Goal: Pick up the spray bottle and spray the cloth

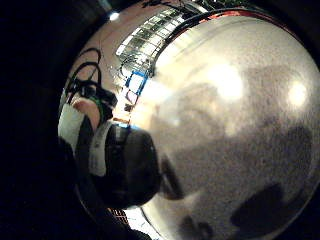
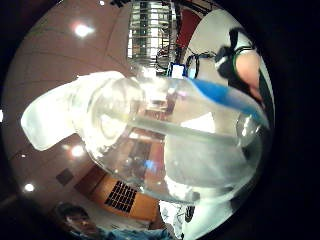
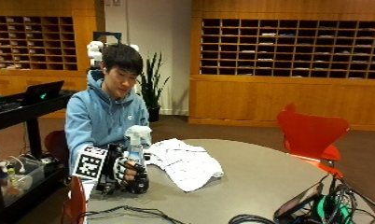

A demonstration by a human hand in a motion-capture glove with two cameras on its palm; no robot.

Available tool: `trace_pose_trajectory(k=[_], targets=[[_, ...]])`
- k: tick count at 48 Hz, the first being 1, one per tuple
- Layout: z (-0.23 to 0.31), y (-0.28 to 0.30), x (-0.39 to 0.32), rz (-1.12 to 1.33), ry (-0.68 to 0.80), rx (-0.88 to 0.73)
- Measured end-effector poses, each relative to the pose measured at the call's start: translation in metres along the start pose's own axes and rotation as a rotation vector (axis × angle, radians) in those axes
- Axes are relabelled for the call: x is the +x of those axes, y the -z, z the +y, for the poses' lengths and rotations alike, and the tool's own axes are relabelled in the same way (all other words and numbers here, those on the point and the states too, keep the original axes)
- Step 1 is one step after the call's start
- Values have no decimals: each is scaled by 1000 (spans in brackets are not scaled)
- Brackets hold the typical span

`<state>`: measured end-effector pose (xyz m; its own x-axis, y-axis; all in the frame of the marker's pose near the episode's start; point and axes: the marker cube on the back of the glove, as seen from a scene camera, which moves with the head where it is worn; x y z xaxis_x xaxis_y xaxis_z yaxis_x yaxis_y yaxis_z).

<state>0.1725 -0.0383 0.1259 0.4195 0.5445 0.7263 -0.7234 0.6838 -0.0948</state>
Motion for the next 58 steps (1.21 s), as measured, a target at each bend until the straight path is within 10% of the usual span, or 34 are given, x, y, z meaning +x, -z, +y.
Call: trace_pose_trajectory(k=[19, 58], targets=[[-10, -7, -8, 60, 50, -62], [-6, -51, -198, 1236, 483, -765]])
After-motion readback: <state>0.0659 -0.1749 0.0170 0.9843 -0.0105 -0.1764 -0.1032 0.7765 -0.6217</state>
